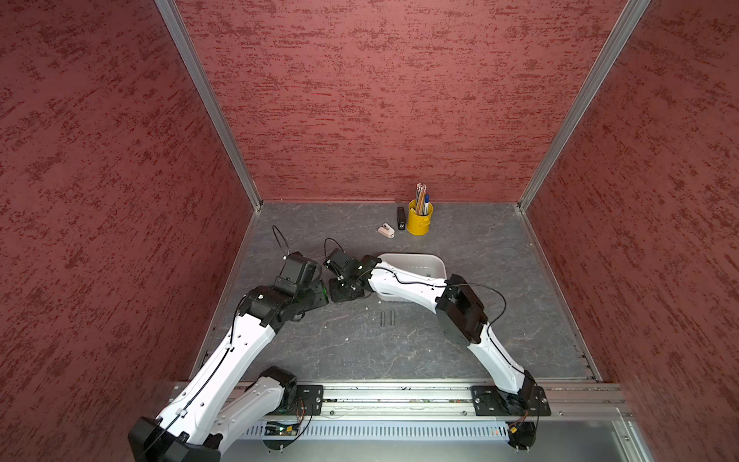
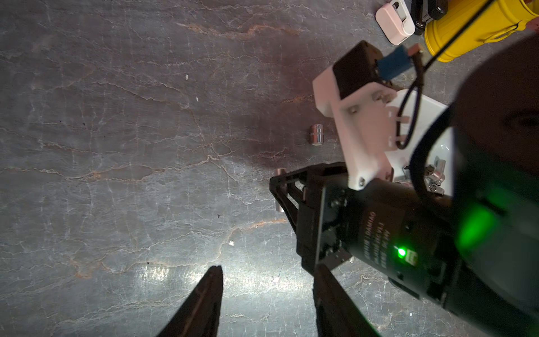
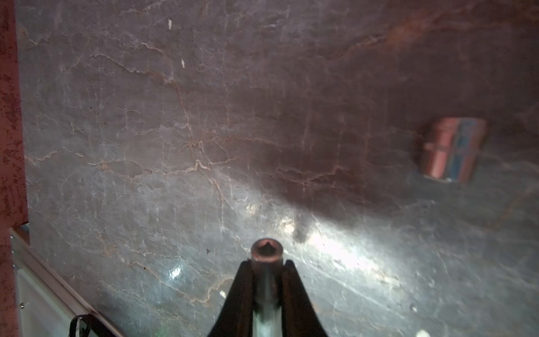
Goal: Take out the socket from the storage box
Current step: Place the socket head at the center of the board.
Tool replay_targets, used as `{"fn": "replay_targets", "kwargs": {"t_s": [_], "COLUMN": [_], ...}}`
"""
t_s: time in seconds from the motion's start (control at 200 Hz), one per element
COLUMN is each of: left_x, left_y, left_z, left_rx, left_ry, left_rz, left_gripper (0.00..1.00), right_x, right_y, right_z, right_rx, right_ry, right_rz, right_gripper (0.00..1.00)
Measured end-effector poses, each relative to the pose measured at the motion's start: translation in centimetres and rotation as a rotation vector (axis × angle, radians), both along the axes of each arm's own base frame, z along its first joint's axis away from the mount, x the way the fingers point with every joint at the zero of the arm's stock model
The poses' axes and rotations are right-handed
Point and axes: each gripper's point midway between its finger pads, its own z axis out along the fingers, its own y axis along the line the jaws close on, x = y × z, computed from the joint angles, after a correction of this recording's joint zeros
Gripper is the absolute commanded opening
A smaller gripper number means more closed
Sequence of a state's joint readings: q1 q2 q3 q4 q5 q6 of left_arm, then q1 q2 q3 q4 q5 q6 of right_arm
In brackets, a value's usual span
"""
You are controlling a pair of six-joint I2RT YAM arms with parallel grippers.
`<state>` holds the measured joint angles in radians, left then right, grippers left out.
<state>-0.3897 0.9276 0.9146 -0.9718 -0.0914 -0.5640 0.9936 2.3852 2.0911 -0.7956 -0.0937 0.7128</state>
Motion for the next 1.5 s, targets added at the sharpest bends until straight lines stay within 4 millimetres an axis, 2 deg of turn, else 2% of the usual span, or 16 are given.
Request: {"fn": "replay_targets", "kwargs": {"t_s": [0.145,0.391,0.636,0.937,1.212,1.498], "left_x": [0.0,0.0,0.0,0.0,0.0,-0.1], "left_y": [0.0,0.0,0.0,-0.1,-0.1,-0.2], "left_z": [0.0,0.0,0.0,0.0,-0.1,-0.1], "left_rx": [0.0,0.0,0.0,0.0,0.001,-0.003], "left_ry": [0.0,0.0,0.001,0.001,0.002,0.003], "left_rz": [0.0,0.0,0.0,-0.002,-0.004,-0.007], "left_gripper": [0.53,0.53,0.53,0.54,0.54,0.54], "right_x": [1.1,2.8,3.6,3.8,3.8,3.7], "right_y": [0.6,-0.6,-2.1,-2.4,-2.3,-2.2], "right_z": [-0.4,-0.8,-3.5,-3.5,-3.5,-3.0], "right_rx": [-0.01,-0.036,-0.098,-0.107,-0.107,-0.098], "right_ry": [-0.005,0.0,0.031,0.024,0.02,0.017], "right_rz": [0.001,-0.023,-0.026,-0.015,-0.008,0.006], "right_gripper": [0.09,0.1,0.14,0.29,0.31,0.39]}}
